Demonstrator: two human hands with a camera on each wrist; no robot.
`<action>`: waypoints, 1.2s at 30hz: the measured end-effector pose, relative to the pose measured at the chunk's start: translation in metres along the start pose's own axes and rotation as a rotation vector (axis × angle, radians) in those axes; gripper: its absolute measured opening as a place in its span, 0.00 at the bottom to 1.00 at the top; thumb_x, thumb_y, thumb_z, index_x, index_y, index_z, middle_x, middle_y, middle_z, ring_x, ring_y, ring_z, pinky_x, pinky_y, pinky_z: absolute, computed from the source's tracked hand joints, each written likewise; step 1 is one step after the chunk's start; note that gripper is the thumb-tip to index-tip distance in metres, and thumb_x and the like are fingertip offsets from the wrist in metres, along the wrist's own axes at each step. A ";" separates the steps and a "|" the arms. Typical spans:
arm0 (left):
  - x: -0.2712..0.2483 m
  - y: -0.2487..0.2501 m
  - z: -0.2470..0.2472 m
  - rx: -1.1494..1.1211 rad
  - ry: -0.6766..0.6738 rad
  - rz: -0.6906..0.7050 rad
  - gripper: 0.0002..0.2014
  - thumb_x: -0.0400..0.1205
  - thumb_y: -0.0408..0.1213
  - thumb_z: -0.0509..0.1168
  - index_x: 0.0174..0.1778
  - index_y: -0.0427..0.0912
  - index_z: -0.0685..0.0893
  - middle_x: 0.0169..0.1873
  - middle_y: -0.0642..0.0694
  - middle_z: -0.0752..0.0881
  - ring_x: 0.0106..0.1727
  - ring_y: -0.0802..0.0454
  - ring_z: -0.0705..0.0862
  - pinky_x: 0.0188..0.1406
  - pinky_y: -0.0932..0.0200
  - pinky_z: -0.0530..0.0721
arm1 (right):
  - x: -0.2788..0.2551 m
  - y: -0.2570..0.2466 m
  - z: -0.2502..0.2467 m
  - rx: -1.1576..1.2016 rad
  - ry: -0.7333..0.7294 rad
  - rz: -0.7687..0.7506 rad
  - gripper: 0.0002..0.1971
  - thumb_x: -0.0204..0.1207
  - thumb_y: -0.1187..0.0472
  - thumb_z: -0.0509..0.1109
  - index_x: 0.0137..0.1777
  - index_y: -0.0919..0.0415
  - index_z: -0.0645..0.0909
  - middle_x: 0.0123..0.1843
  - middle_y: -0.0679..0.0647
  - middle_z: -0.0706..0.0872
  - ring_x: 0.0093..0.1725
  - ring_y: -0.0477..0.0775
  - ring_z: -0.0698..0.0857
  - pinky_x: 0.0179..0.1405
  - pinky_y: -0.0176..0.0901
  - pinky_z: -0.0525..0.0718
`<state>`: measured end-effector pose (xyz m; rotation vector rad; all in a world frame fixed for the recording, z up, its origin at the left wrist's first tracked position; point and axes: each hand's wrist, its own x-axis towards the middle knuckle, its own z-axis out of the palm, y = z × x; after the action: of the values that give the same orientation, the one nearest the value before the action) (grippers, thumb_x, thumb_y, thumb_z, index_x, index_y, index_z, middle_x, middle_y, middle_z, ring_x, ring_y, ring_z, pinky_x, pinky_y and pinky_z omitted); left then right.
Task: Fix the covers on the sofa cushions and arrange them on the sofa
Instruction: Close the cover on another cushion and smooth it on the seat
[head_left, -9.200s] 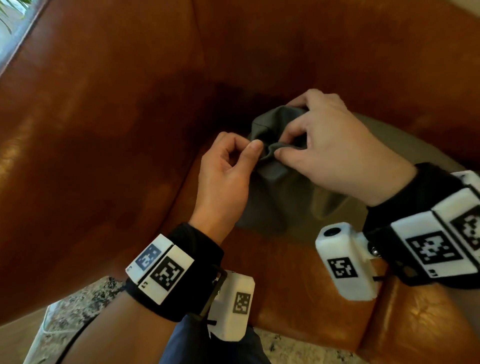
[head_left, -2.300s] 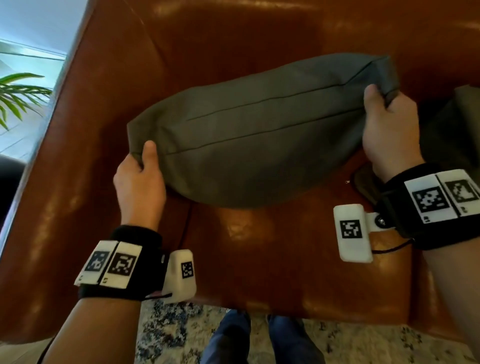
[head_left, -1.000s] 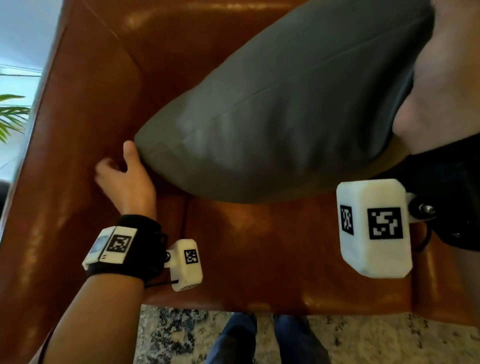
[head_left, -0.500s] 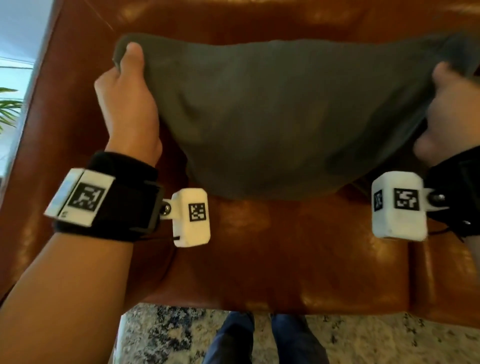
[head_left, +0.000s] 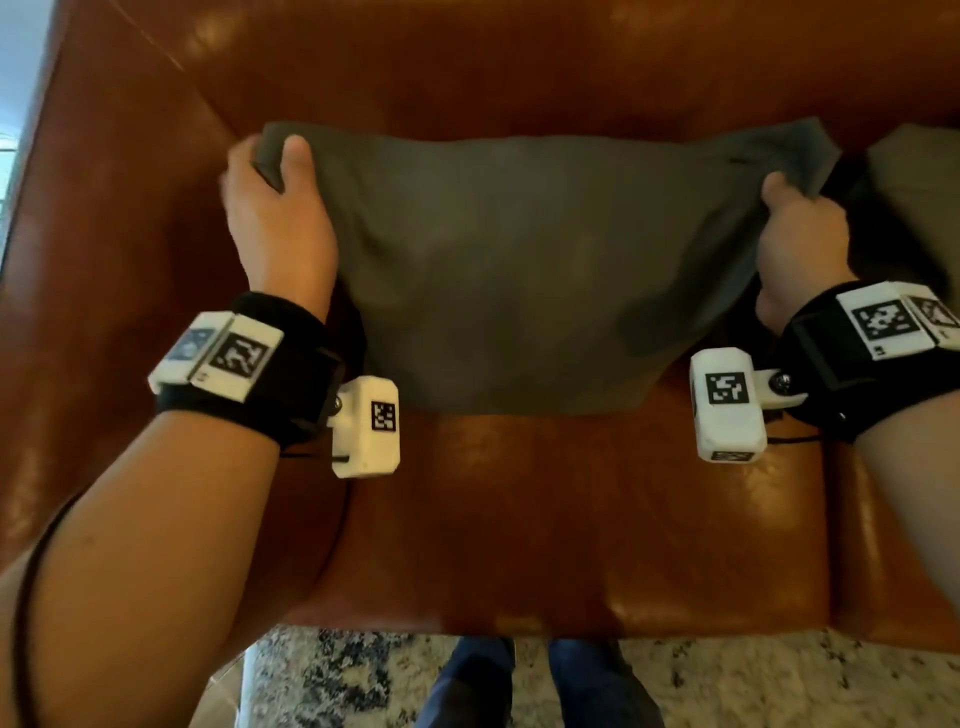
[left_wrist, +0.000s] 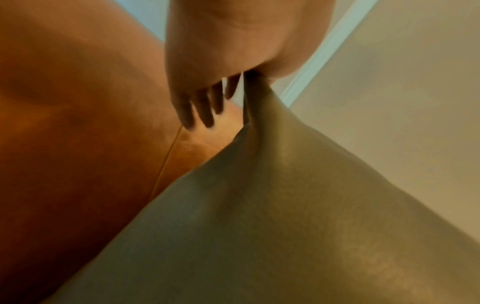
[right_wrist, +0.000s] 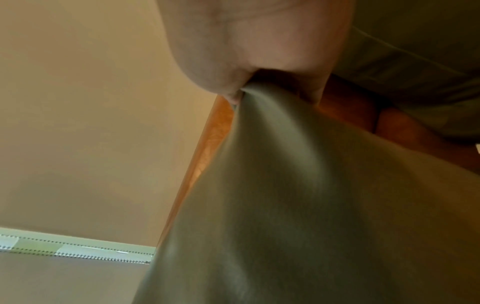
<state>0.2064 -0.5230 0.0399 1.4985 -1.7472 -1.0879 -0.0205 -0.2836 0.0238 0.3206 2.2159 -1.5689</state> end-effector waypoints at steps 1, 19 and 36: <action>-0.006 0.003 0.001 0.159 0.048 0.113 0.23 0.85 0.52 0.57 0.75 0.47 0.72 0.72 0.49 0.75 0.73 0.53 0.74 0.74 0.60 0.70 | 0.001 -0.003 0.003 -0.021 -0.006 -0.027 0.22 0.85 0.52 0.60 0.73 0.65 0.75 0.68 0.62 0.83 0.63 0.62 0.83 0.59 0.49 0.81; -0.055 0.001 0.088 0.851 -0.401 0.671 0.31 0.88 0.55 0.42 0.84 0.41 0.61 0.82 0.40 0.65 0.84 0.45 0.60 0.84 0.46 0.51 | -0.010 0.008 0.062 -1.040 -0.375 -0.818 0.27 0.88 0.46 0.46 0.84 0.54 0.60 0.85 0.56 0.62 0.85 0.54 0.56 0.83 0.57 0.45; -0.028 -0.021 0.046 0.957 -0.297 0.499 0.40 0.86 0.63 0.37 0.83 0.34 0.60 0.82 0.35 0.65 0.85 0.41 0.58 0.85 0.42 0.48 | 0.028 0.013 -0.024 -1.231 -0.114 -0.755 0.35 0.85 0.42 0.41 0.84 0.65 0.54 0.86 0.64 0.57 0.86 0.62 0.50 0.83 0.66 0.43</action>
<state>0.1838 -0.4870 0.0013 1.2497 -2.8815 -0.1830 -0.0445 -0.2581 0.0075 -1.0001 2.8396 -0.1508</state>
